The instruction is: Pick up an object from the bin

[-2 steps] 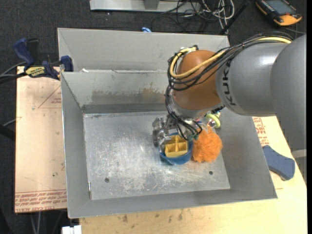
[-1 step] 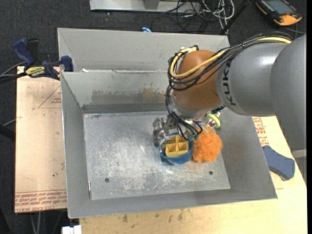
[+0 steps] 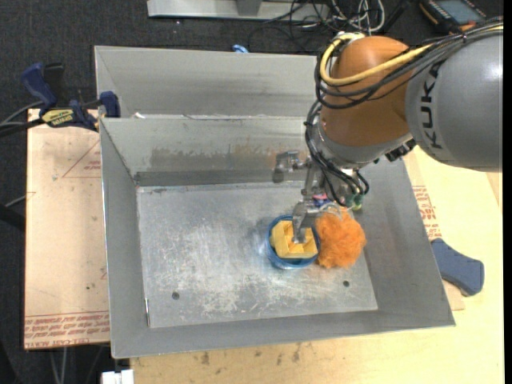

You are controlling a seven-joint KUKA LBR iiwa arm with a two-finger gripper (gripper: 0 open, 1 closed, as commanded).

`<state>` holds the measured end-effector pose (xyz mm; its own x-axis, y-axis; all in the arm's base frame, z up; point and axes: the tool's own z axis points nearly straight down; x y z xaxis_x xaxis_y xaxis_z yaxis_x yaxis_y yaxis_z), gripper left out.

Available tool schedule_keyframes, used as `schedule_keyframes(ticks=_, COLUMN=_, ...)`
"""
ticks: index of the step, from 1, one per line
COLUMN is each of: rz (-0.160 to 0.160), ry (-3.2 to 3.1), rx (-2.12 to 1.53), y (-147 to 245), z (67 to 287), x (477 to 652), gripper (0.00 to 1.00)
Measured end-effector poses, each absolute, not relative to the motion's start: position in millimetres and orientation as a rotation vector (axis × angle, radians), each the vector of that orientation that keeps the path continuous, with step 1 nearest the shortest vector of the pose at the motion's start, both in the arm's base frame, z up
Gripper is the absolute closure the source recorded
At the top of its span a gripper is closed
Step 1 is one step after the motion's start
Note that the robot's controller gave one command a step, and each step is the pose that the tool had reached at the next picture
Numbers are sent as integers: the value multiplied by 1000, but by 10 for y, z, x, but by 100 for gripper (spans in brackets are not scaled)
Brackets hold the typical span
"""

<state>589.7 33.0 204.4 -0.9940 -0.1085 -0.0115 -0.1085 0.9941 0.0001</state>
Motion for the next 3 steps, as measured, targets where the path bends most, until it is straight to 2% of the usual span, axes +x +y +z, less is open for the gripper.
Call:
schedule_keyframes(ticks=1, rz=2, ry=3134, rx=-170, y=332, z=1997, x=5879, gripper=0)
schedule_keyframes(ticks=2, rz=1, ry=3119, rx=-304, y=281, z=1725, x=5941, gripper=0)
schedule_keyframes(ticks=3, rz=2, ry=3094, rx=-513, y=187, z=1154, x=5978, gripper=0)
